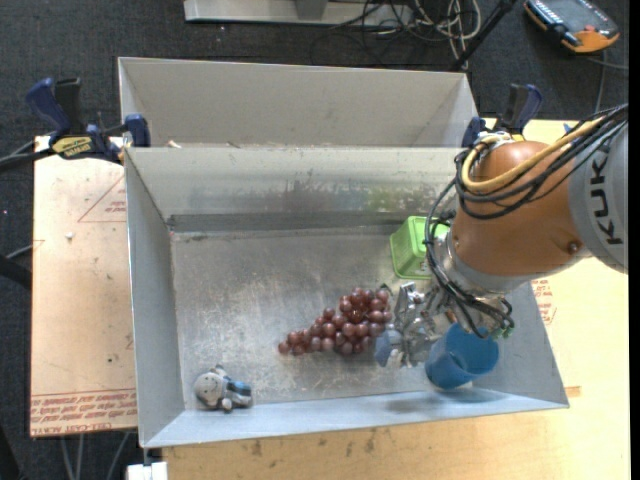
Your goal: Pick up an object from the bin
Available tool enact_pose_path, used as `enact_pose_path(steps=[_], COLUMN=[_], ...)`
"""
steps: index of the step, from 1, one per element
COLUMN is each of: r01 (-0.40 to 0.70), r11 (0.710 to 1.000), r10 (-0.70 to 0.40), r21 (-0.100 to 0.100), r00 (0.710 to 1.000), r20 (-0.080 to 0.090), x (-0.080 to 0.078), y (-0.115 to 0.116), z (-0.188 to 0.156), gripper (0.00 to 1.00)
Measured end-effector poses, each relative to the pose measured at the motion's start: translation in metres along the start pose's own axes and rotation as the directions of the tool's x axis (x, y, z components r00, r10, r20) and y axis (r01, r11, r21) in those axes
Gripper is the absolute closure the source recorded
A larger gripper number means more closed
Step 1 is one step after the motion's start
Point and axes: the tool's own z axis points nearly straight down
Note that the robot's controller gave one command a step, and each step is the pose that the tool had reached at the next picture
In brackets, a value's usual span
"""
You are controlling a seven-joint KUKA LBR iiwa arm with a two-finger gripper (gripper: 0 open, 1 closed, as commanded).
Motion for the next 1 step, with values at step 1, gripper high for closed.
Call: enact_pose_path(steps=[1], r01=[0.000], r11=[1.000], r10=[0.000], r21=[0.000], r00=[1.000], r20=[0.000], x=[0.0000], y=[0.0000], z=[0.0000], gripper=[1.00])
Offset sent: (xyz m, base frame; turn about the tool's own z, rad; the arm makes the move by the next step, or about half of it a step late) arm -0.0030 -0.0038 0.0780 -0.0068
